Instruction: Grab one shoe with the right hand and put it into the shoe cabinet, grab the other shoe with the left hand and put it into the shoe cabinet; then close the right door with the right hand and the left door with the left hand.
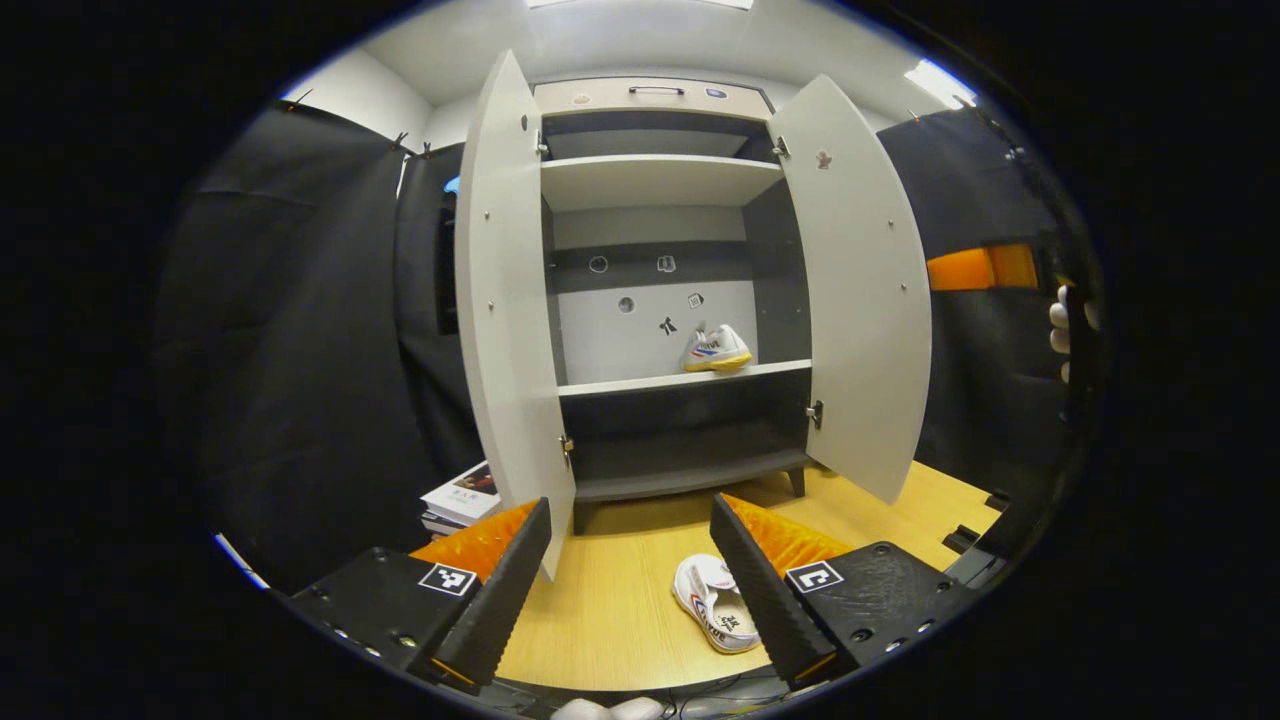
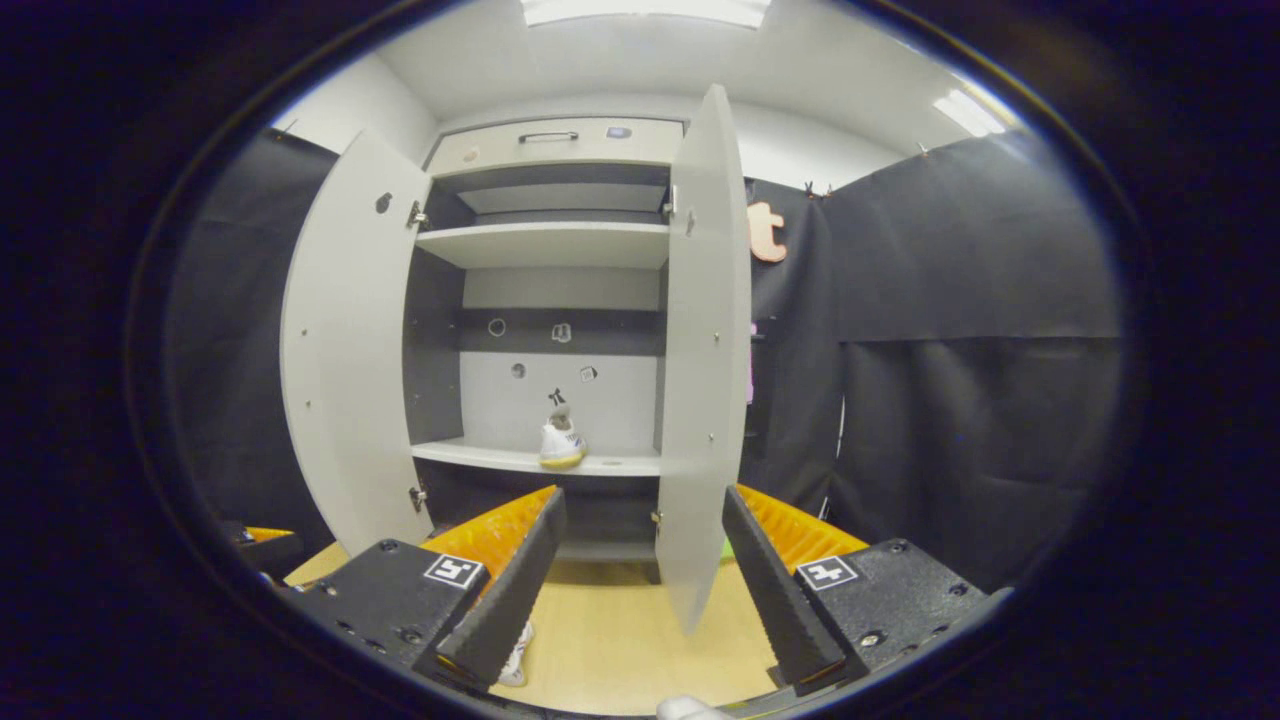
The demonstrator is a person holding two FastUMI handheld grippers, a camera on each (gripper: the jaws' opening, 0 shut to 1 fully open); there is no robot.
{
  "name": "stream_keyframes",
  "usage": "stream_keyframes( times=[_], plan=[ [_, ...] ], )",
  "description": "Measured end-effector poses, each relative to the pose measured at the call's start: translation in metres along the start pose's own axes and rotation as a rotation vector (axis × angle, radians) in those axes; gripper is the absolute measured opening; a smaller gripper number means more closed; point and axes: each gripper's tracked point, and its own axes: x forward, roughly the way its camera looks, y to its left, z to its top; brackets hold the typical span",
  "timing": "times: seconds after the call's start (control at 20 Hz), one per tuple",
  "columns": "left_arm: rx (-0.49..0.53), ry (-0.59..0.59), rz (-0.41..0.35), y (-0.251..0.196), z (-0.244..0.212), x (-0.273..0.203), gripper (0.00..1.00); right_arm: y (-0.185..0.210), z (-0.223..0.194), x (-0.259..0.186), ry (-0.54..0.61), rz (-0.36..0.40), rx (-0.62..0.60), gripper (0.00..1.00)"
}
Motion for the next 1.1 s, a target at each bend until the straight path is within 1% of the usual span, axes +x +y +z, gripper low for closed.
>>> stream_keyframes(
  times=[0.05, 0.15, 0.35, 0.55, 0.7, 0.85, 1.05, 1.1],
  plan=[
    [0.003, 0.029, -0.012, -0.008, -0.015, 0.006, 0.96, -0.003, -0.003, -0.001, 0.01, 0.001, -0.01, 0.99],
    [0.003, 0.079, -0.033, -0.025, -0.049, 0.015, 0.96, -0.009, -0.011, -0.004, 0.043, 0.005, -0.019, 0.99],
    [0.014, 0.215, -0.047, -0.047, -0.118, 0.037, 0.97, -0.023, -0.024, -0.004, 0.1, -0.004, -0.028, 1.0],
    [0.048, 0.297, -0.057, -0.056, -0.169, 0.067, 0.97, -0.029, -0.038, -0.003, 0.153, -0.01, -0.038, 1.0],
    [0.071, 0.374, -0.049, -0.054, -0.205, 0.092, 0.97, -0.034, -0.047, 0.001, 0.178, -0.022, -0.047, 0.99],
    [0.093, 0.401, -0.064, -0.055, -0.223, 0.111, 0.97, -0.038, -0.06, 0.006, 0.214, -0.039, -0.042, 1.0],
    [0.047, 0.443, -0.131, -0.072, -0.233, 0.13, 0.97, -0.041, -0.067, 0.014, 0.242, -0.05, -0.026, 0.99],
    [0.05, 0.446, -0.135, -0.072, -0.233, 0.136, 0.97, -0.041, -0.065, 0.017, 0.239, -0.052, -0.026, 1.0]
  ],
)
